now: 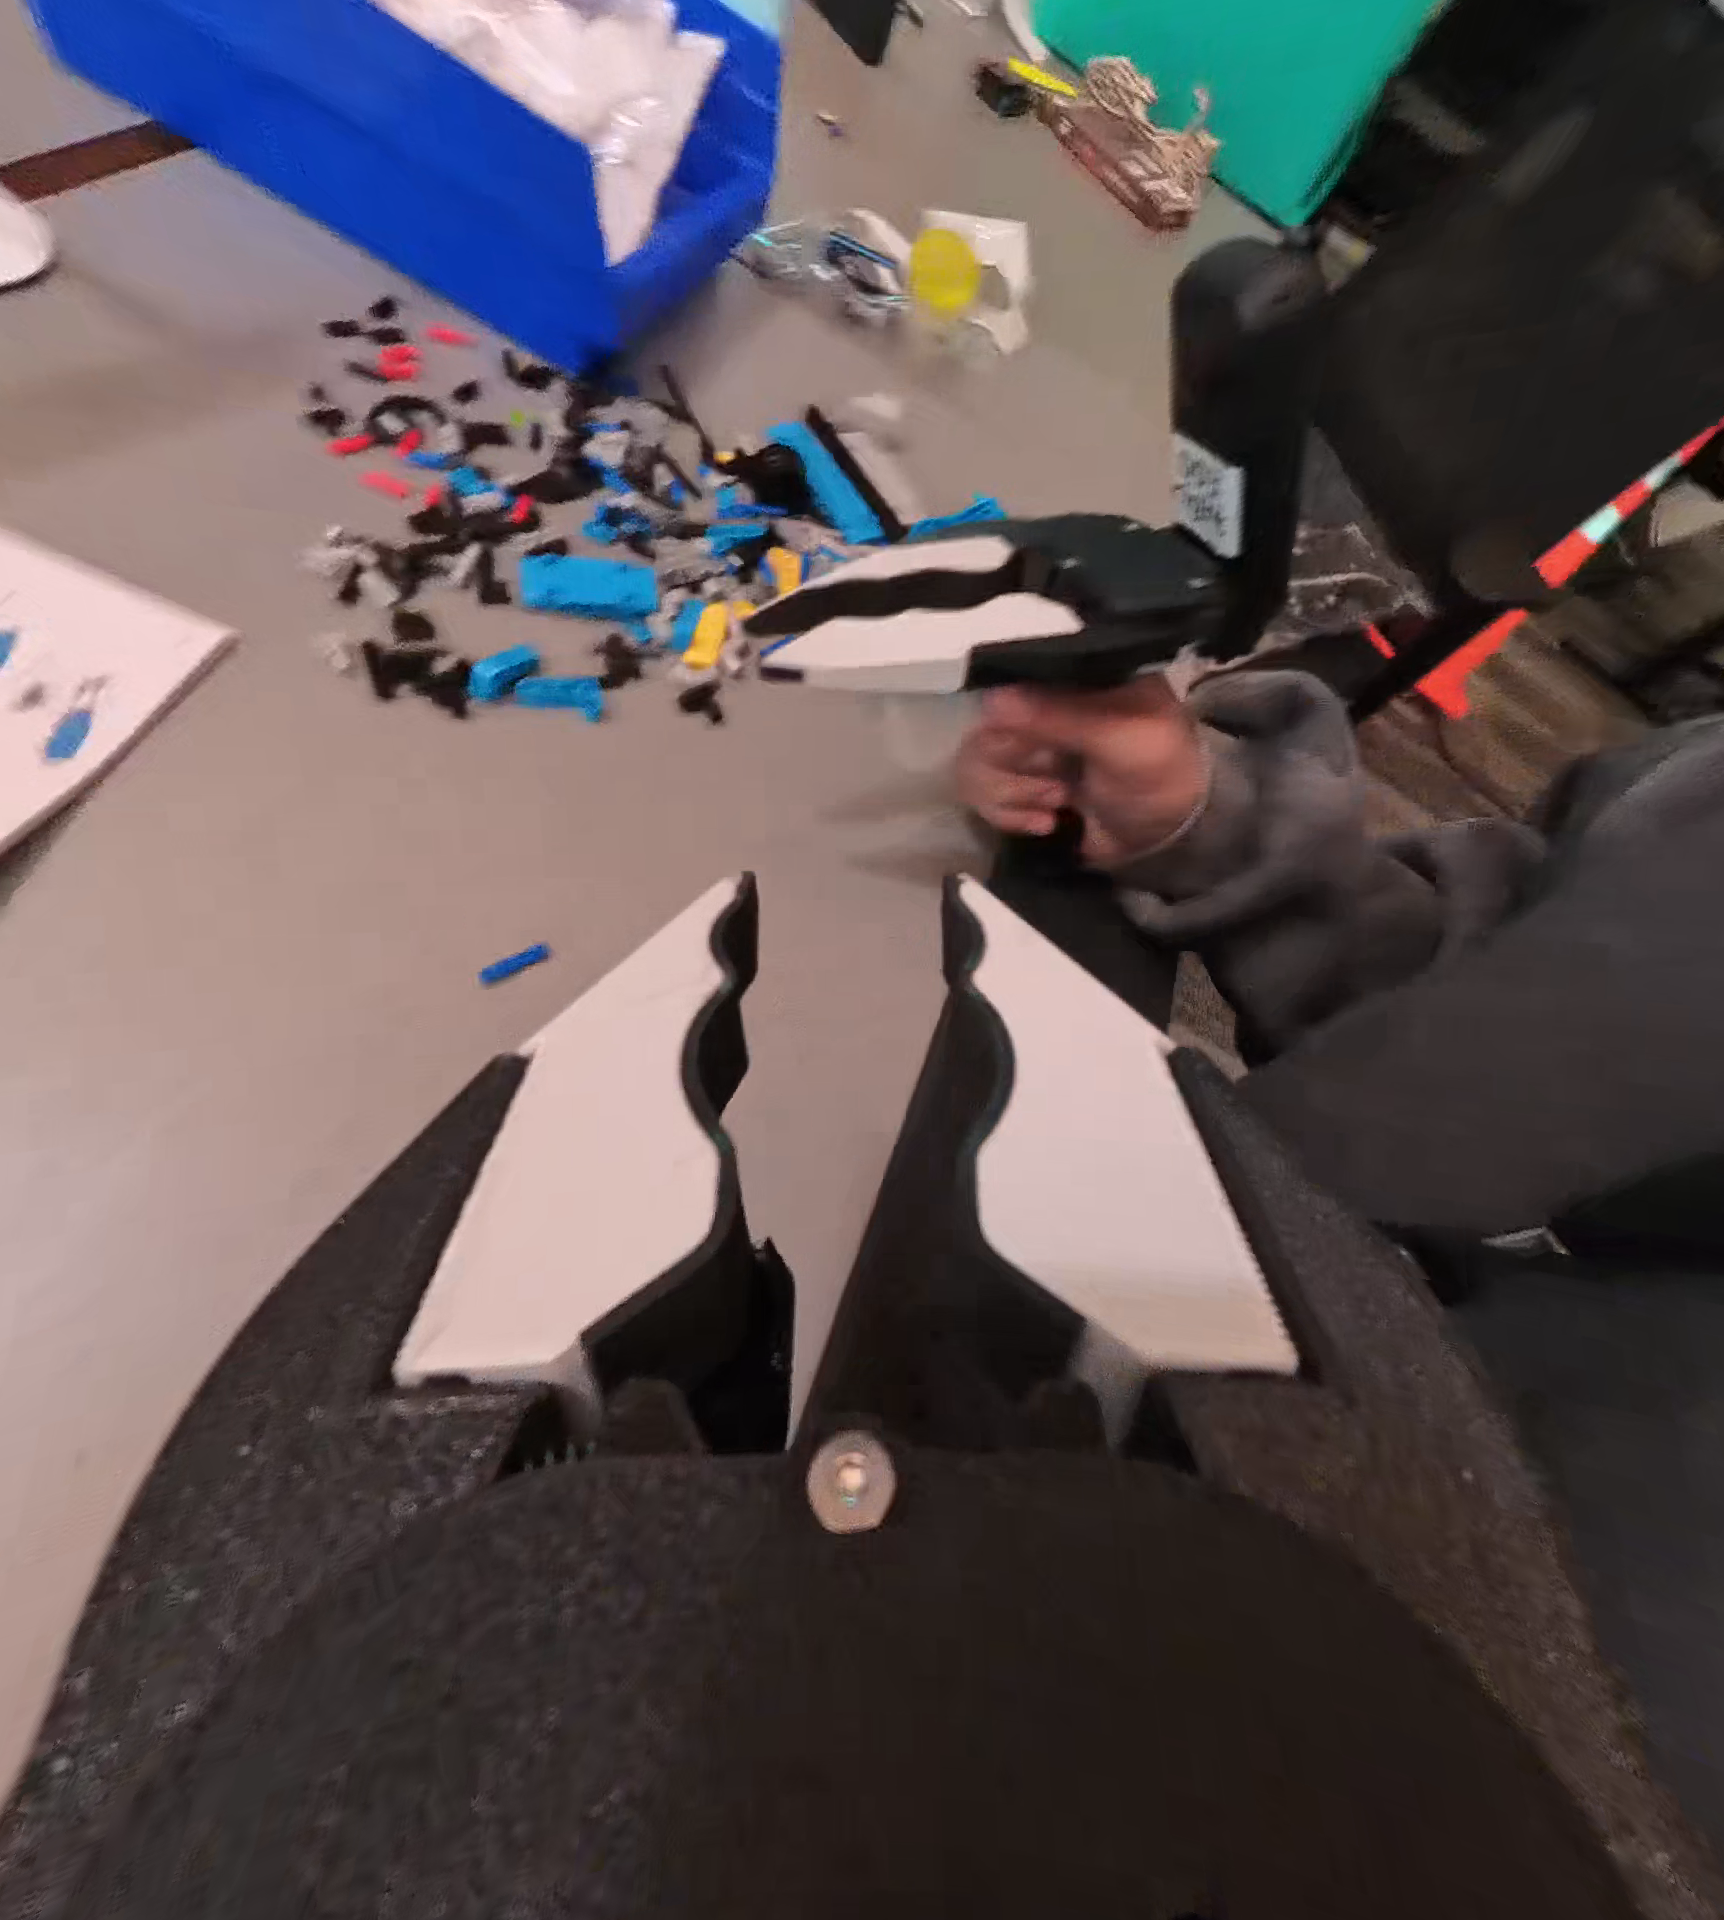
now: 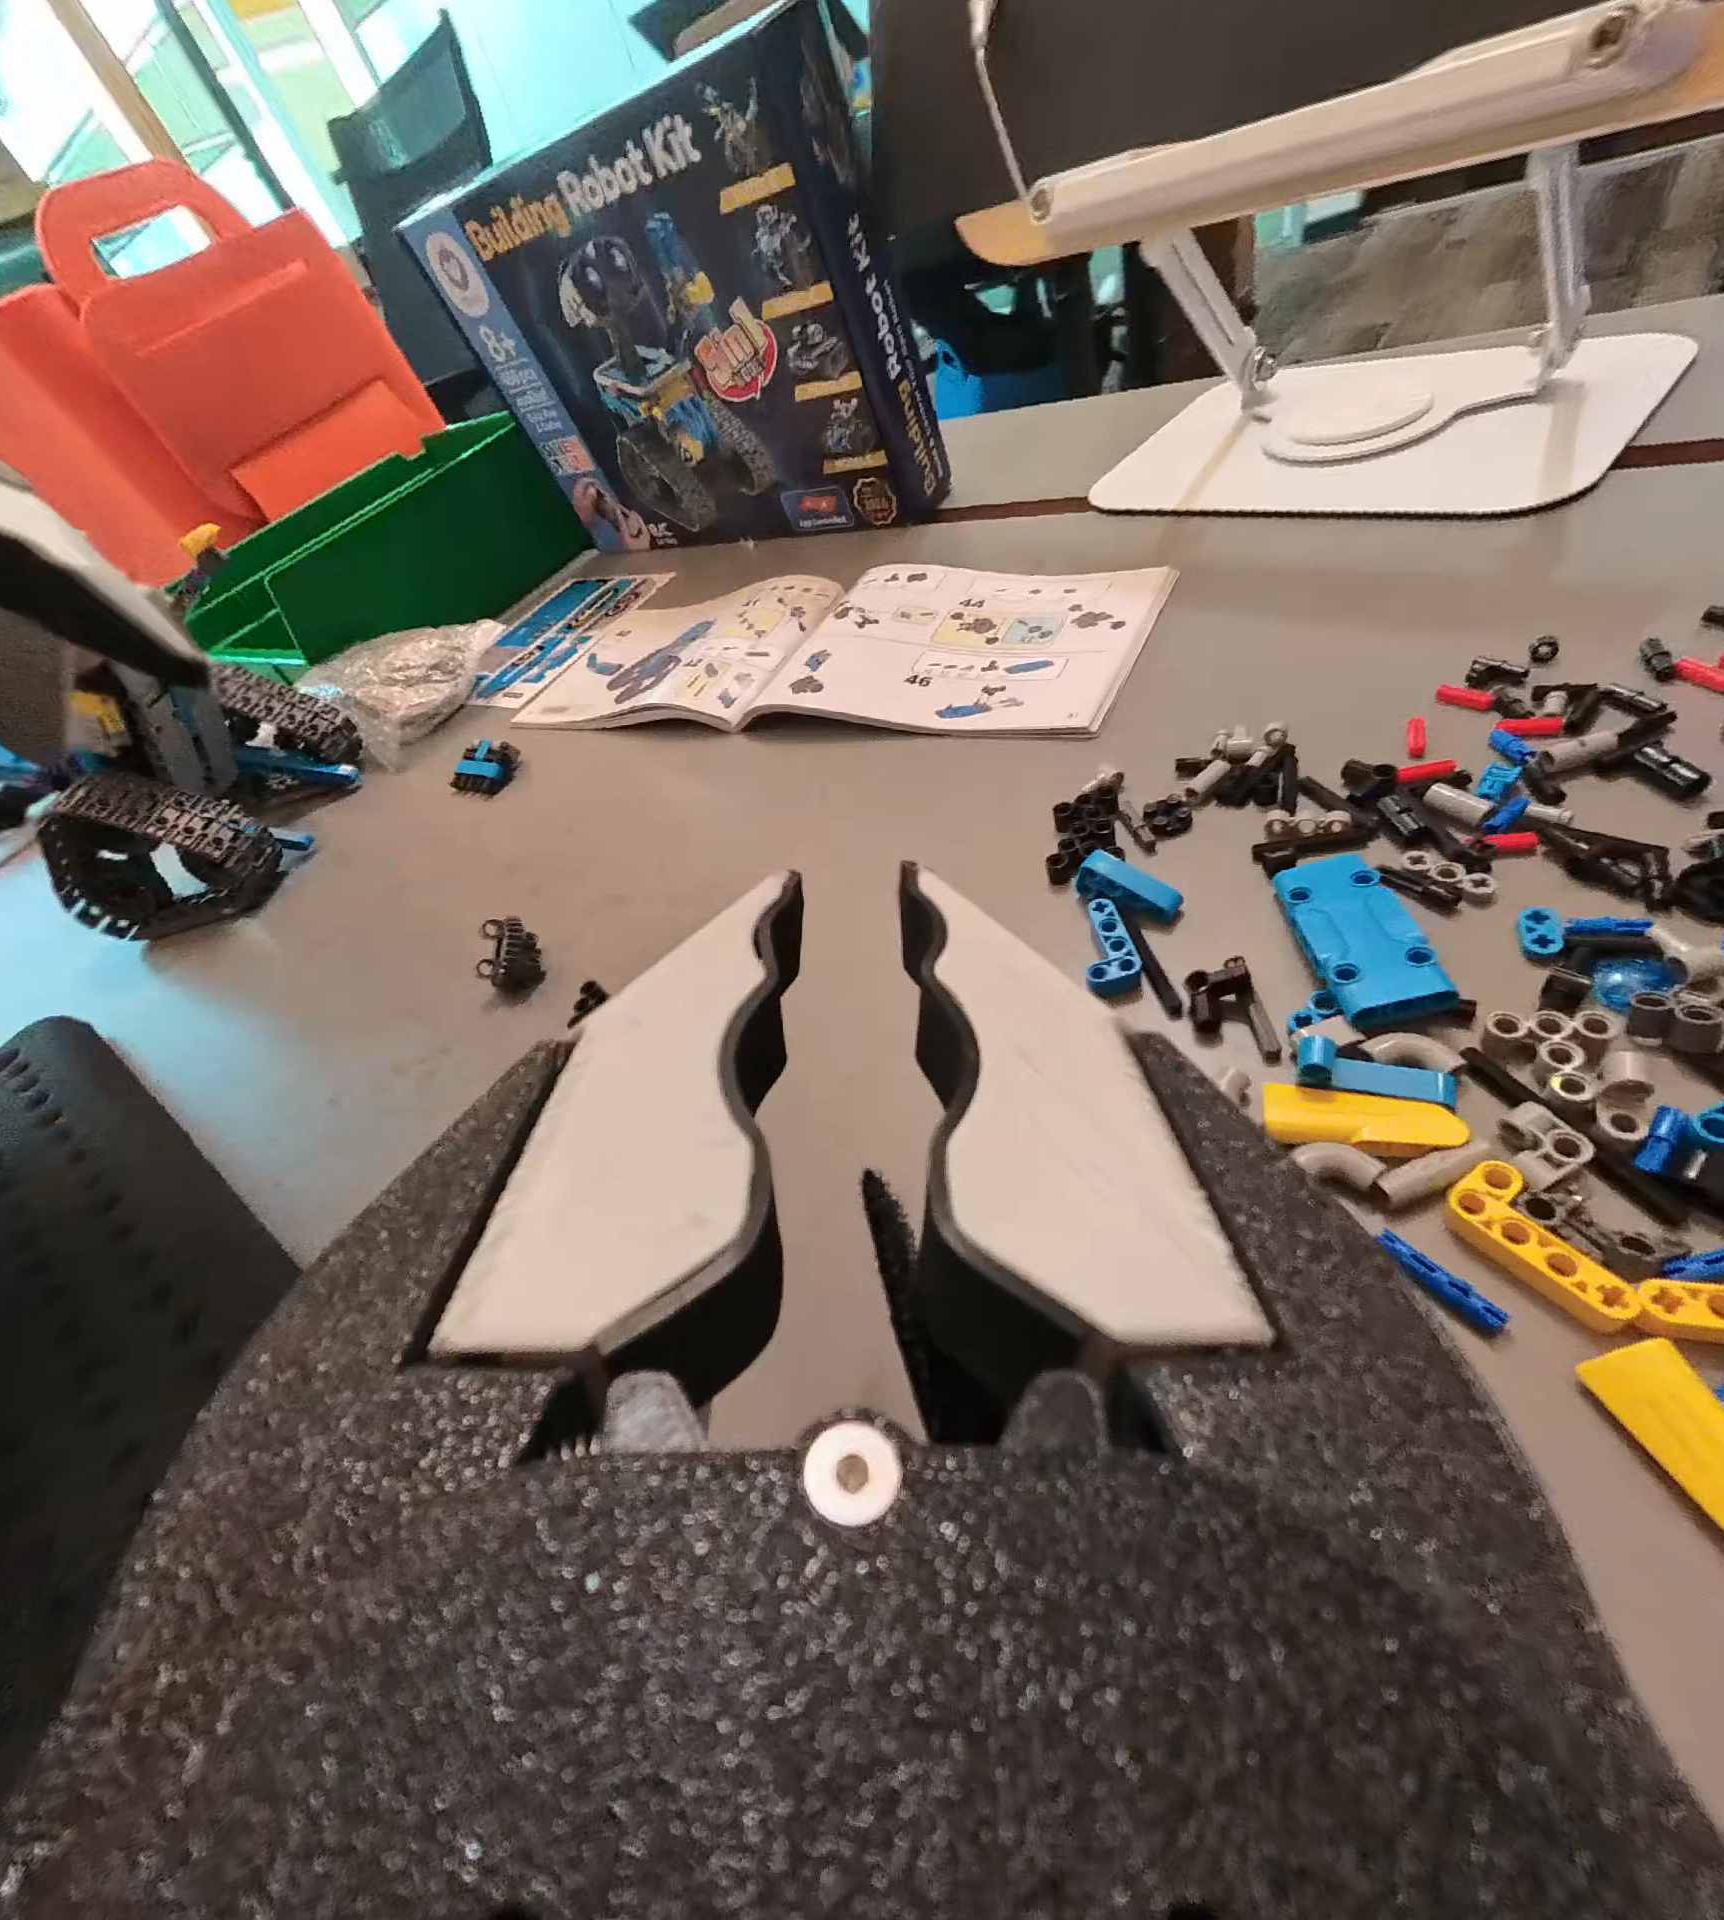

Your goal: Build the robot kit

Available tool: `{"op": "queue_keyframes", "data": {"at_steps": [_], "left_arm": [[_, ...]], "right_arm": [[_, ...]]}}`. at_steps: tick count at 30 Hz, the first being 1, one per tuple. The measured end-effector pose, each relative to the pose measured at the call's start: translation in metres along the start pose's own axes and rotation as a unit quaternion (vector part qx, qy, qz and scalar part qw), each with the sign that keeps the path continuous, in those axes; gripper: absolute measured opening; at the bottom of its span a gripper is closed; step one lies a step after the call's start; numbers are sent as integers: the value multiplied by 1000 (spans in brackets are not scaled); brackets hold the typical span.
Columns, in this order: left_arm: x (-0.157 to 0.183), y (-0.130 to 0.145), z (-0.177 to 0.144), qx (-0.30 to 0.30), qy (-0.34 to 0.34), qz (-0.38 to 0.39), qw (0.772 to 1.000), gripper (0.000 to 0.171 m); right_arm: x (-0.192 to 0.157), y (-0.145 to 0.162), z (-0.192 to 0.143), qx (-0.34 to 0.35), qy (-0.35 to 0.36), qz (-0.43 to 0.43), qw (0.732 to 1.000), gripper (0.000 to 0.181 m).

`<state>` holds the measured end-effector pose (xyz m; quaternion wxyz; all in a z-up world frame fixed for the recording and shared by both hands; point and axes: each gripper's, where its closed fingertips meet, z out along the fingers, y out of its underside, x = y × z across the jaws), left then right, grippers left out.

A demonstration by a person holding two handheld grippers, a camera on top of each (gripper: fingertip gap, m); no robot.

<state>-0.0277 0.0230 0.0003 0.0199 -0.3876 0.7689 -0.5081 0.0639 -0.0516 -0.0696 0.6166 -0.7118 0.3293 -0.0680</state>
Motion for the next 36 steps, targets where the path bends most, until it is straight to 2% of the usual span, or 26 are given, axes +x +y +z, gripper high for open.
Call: {"op": "queue_keyframes", "data": {"at_steps": [2,4,7,9,12,14,16,22,28,30,36], "left_arm": [[-4,-23,19,-26,-27,21,999,35],[-27,-49,45,-52,-70,38,995,35],[-85,-77,100,-114,-125,79,982,35],[-132,-87,142,-146,-149,67,976,35],[-172,-92,209,-178,-99,58,977,34],[-196,-86,238,-208,-90,88,970,35],[-206,-83,257,-220,-70,102,968,34],[-225,-83,275,-220,-69,92,969,33],[-232,-75,280,-240,-79,115,961,24],[-234,-72,280,-246,-85,124,957,7],[-231,-73,279,-244,-82,136,957,5]], "right_arm": [[4,-4,-4,14,9,4,1000,19],[6,-8,-7,28,12,6,1000,19],[4,-7,-7,27,0,12,1000,21],[3,-8,-7,29,-3,9,1000,21],[3,-8,-8,30,-12,19,999,21],[3,-9,-9,36,-18,30,999,21],[5,-10,-10,39,-23,42,998,21],[5,-10,-9,41,-34,57,997,21],[4,-10,-9,40,-43,65,996,21],[4,-10,-9,39,-45,67,996,21],[4,-9,-9,38,-46,71,996,21]]}}
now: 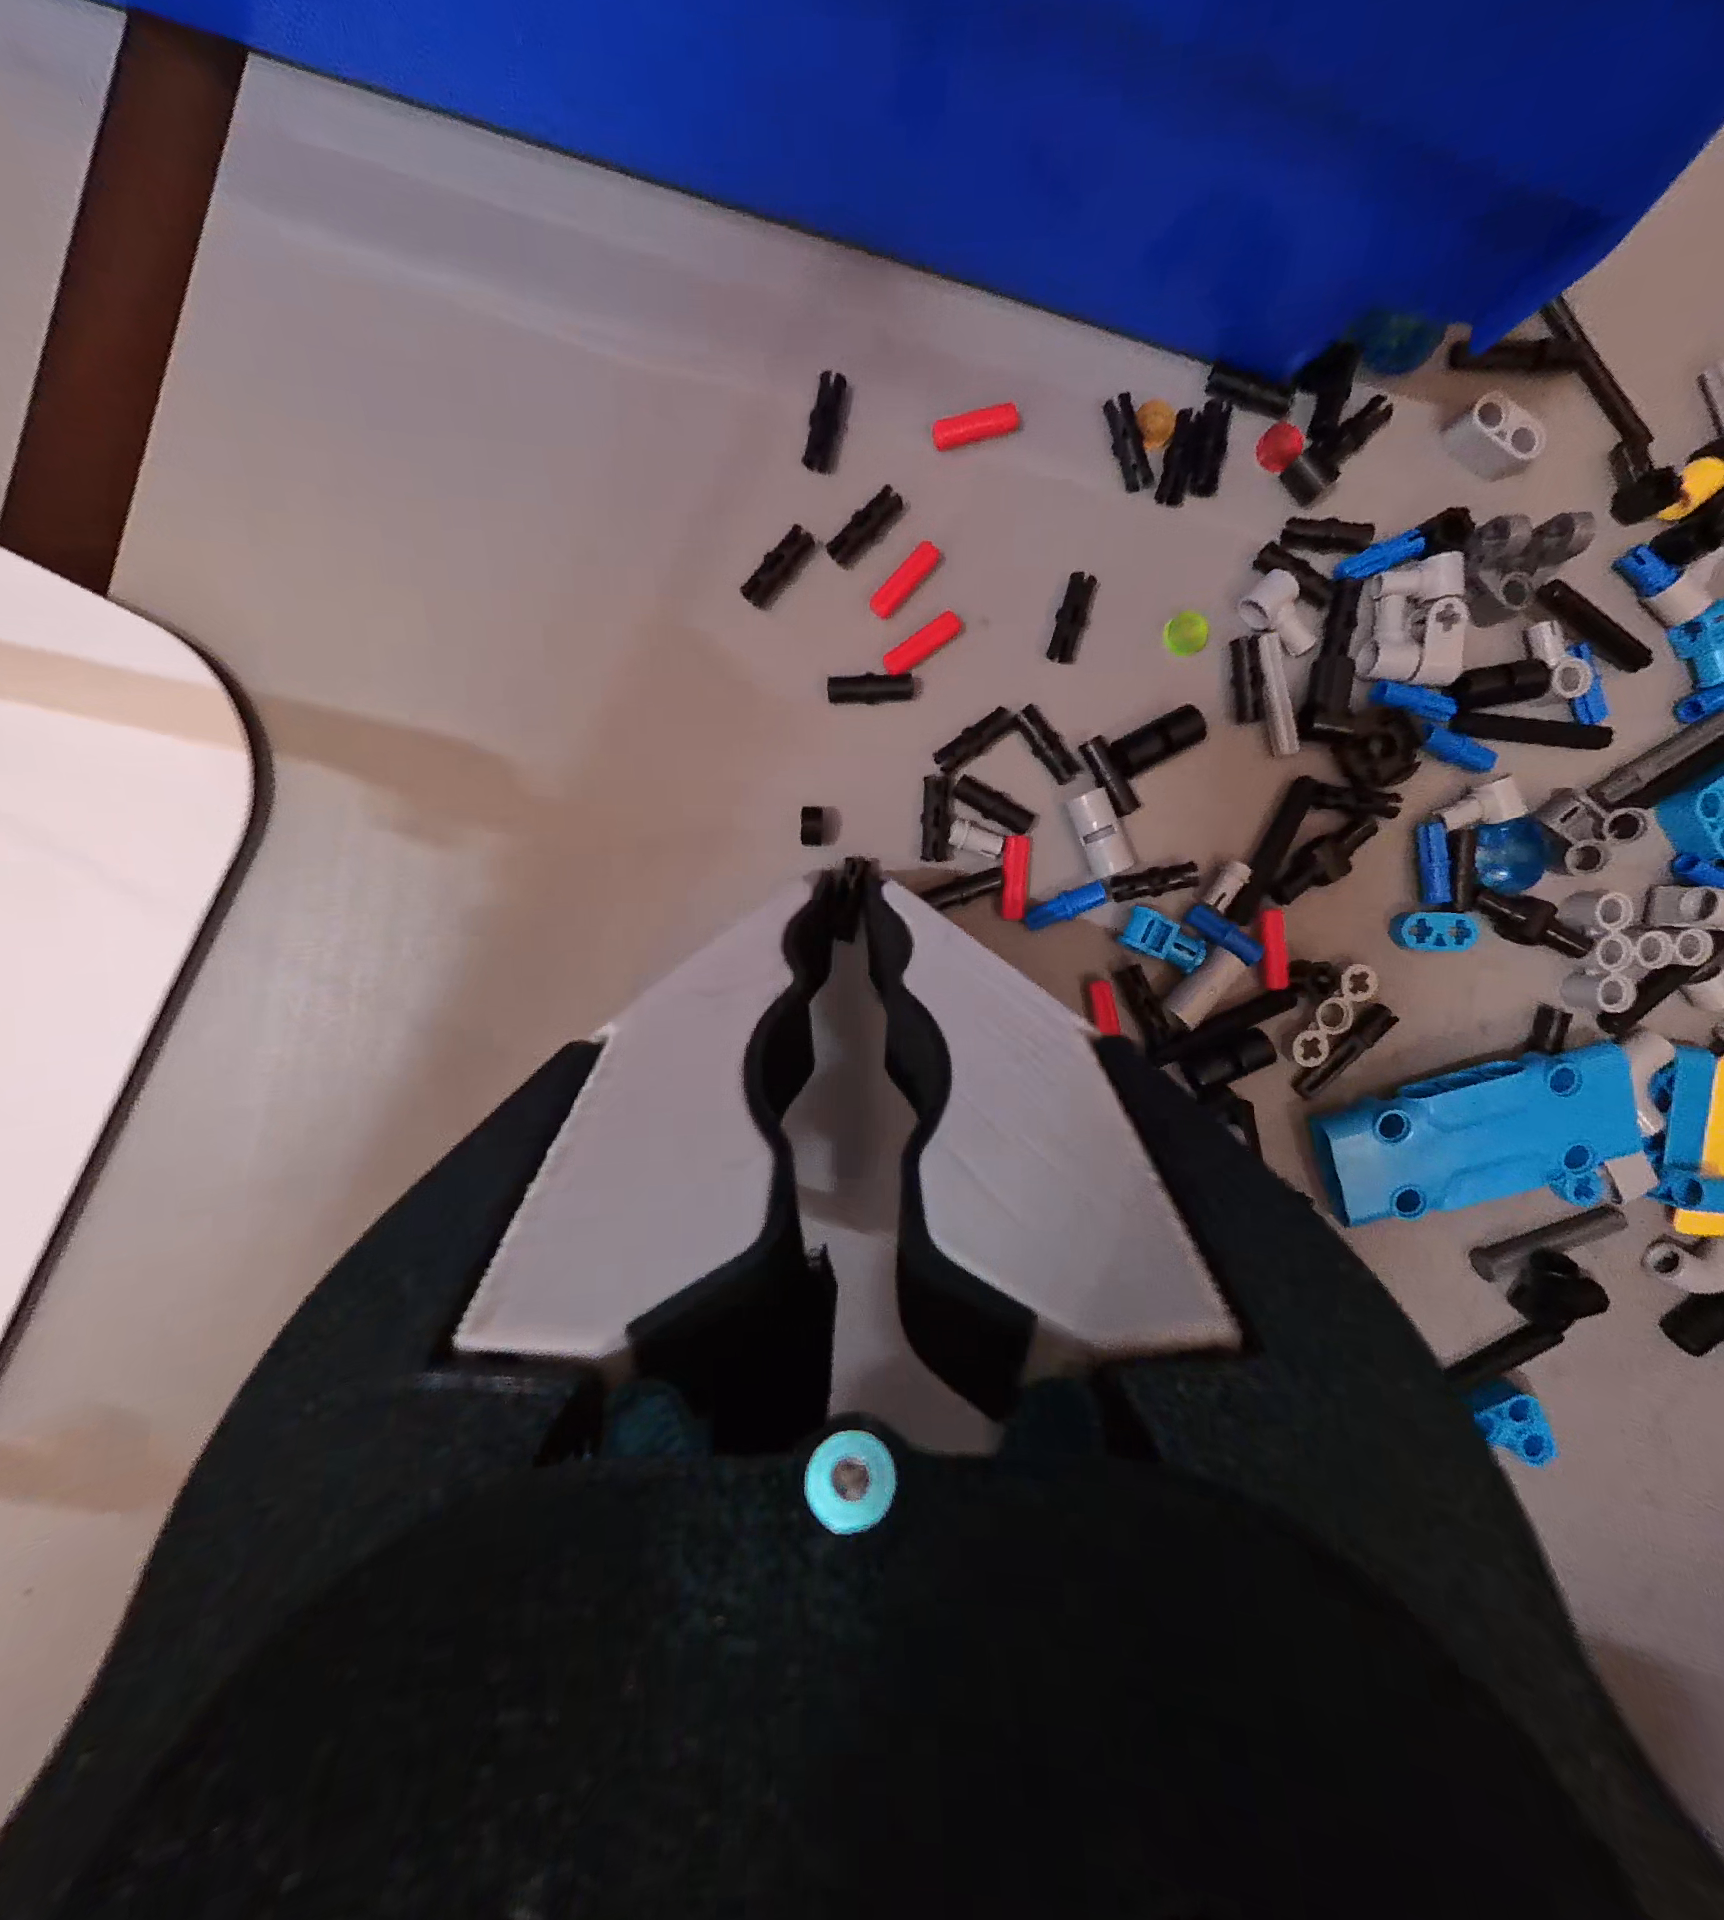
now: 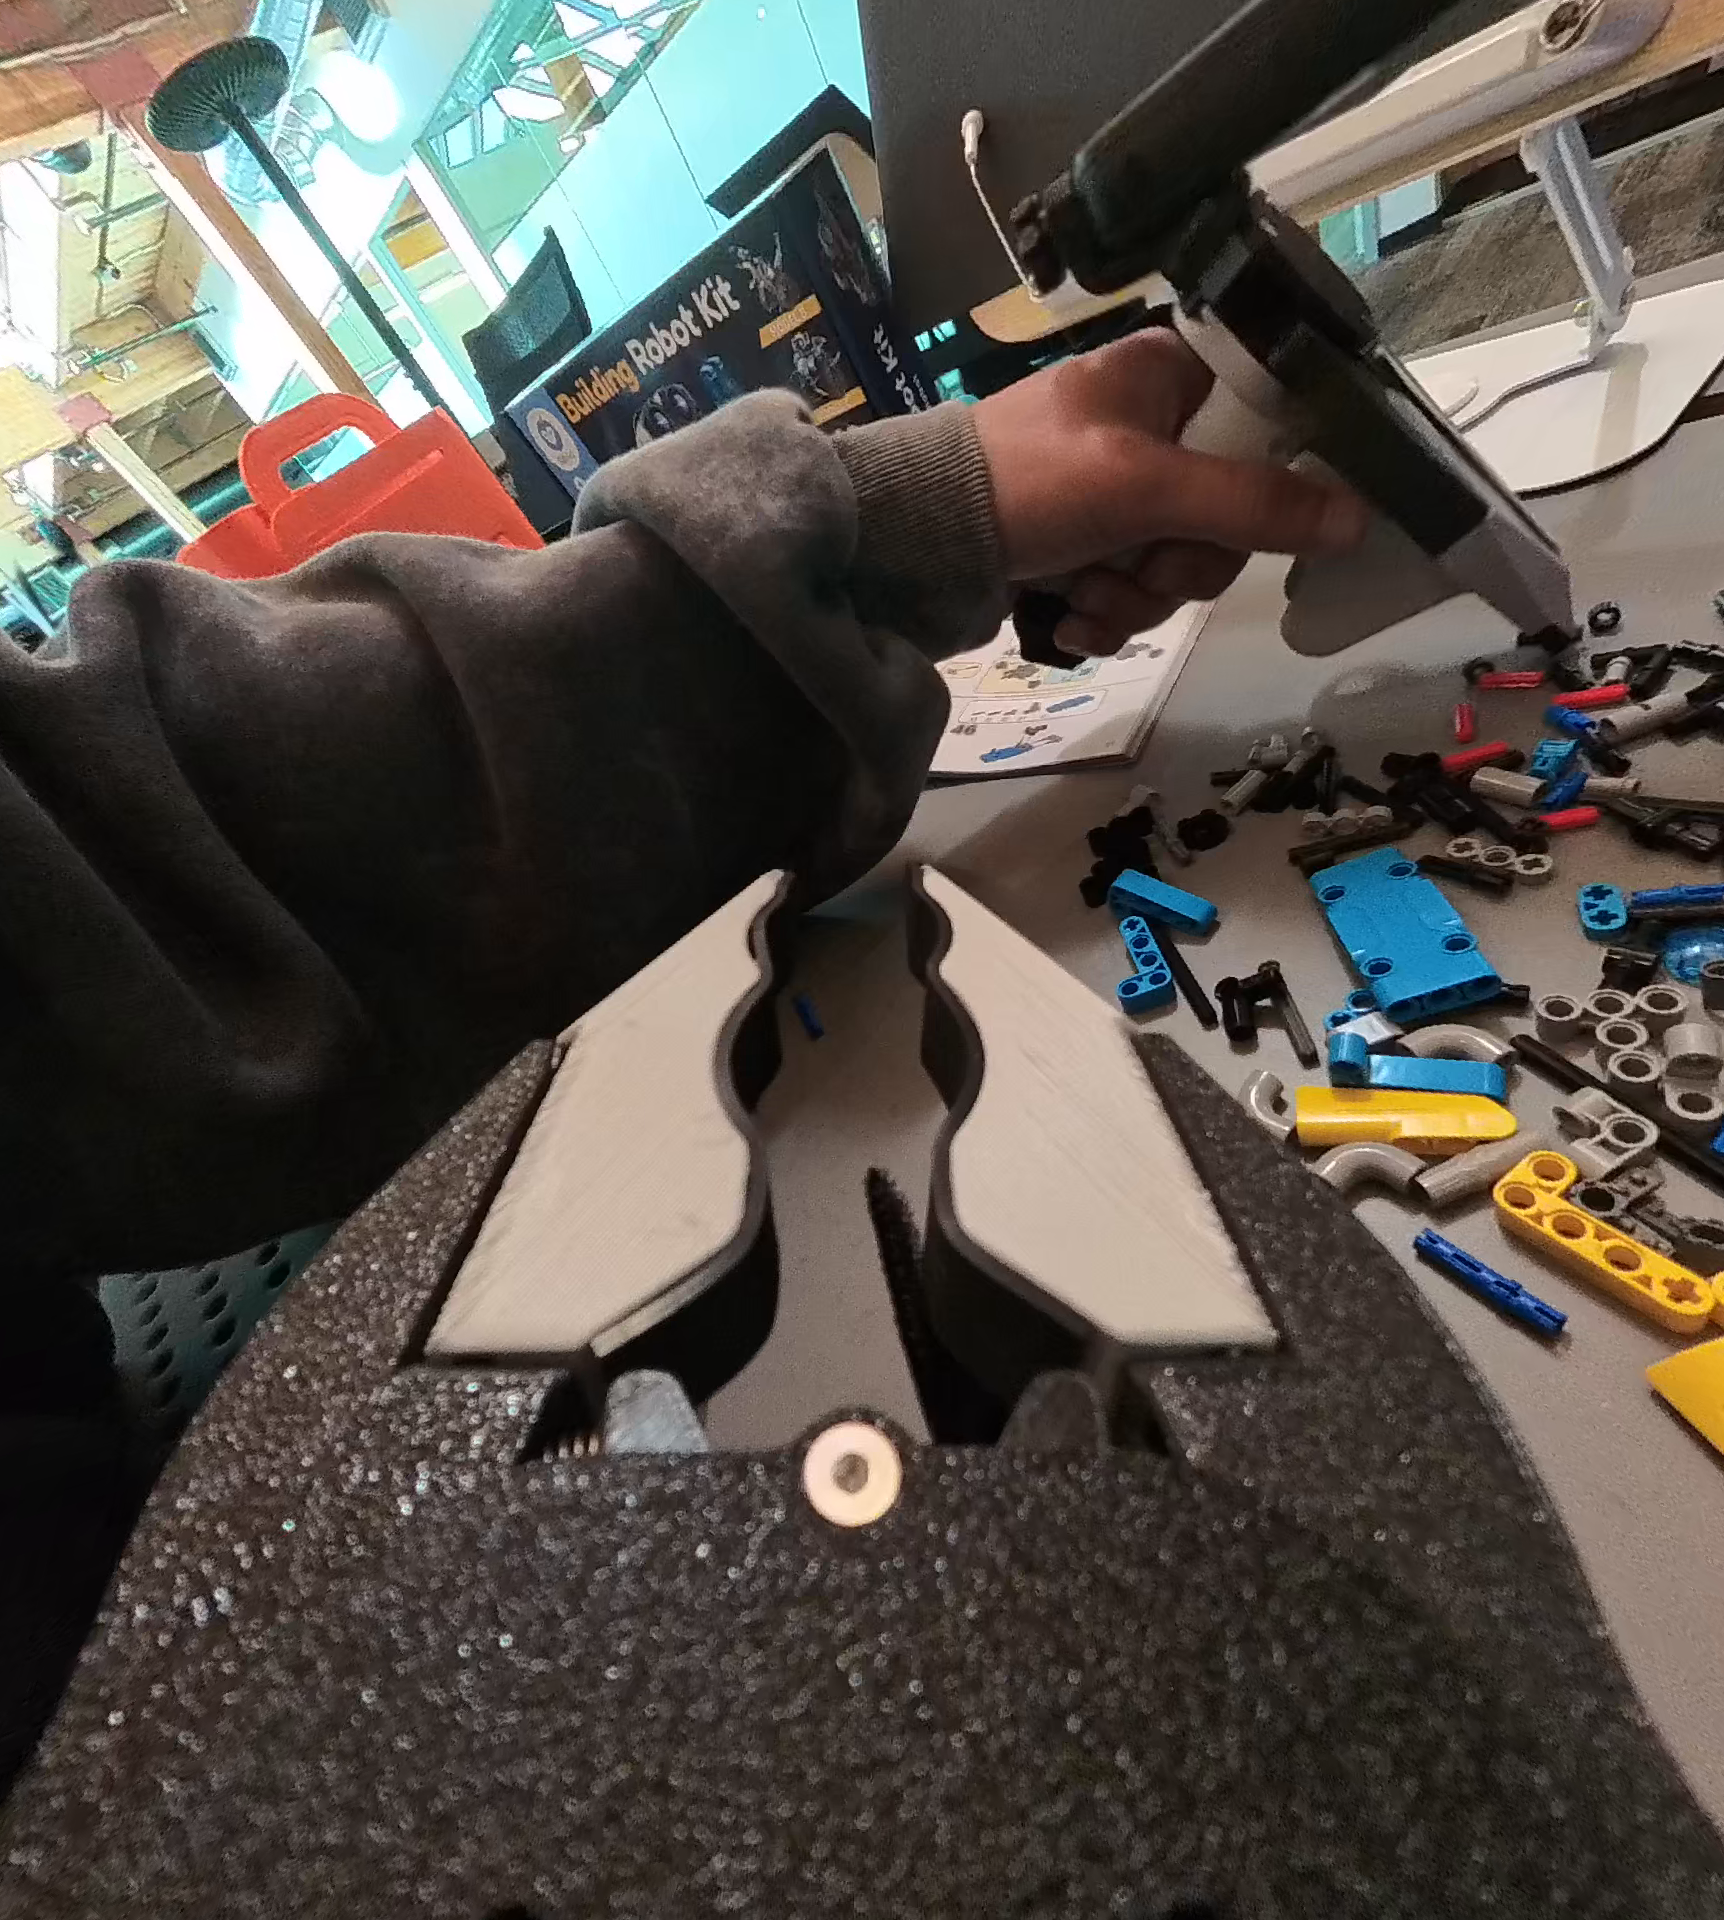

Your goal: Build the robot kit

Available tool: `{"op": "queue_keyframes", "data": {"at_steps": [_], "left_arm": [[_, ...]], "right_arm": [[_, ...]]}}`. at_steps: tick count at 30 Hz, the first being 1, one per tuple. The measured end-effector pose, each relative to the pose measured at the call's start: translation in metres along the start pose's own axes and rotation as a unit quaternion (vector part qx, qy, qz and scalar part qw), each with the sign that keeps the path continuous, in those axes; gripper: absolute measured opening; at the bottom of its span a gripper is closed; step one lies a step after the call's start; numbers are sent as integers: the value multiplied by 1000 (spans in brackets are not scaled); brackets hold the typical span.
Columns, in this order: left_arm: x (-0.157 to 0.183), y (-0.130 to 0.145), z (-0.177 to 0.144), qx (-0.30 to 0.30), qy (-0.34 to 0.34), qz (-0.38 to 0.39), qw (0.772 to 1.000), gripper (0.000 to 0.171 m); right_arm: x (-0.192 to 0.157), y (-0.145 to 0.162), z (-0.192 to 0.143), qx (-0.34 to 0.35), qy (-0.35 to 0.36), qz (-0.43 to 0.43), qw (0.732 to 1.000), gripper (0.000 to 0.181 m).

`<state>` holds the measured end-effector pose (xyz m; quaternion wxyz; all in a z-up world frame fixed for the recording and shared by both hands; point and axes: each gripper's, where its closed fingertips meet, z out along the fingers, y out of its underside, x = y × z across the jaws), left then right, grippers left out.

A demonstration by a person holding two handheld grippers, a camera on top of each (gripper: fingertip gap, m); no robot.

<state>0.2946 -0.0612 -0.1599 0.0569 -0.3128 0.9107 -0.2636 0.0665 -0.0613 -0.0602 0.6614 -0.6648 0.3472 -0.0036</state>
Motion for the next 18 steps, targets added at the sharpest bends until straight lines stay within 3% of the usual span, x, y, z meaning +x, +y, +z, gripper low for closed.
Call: {"op": "queue_keyframes", "data": {"at_steps": [2,5,7,9,11,13,16,18], "left_arm": [[2,-8,-18,33,-4,-11,999,5],[14,-12,-103,118,-39,-35,992,5],[23,20,-173,154,-92,-61,982,5],[31,82,-221,144,-149,-106,973,5],[49,155,-234,96,-163,-170,967,5],[73,212,-226,62,-153,-209,964,5],[97,256,-202,39,-134,-222,965,5],[100,259,-191,49,-129,-216,967,5]], "right_arm": [[0,-1,-1,4,0,1,1000,21],[1,-4,-4,11,-1,3,1000,21],[1,-5,-4,14,-2,4,1000,21],[1,-4,-4,13,-2,5,1000,21],[2,-2,-1,5,3,1,1000,21],[2,2,3,-8,9,-7,1000,21],[3,7,8,-25,21,-24,999,21],[6,10,12,-39,31,-33,998,21]]}}
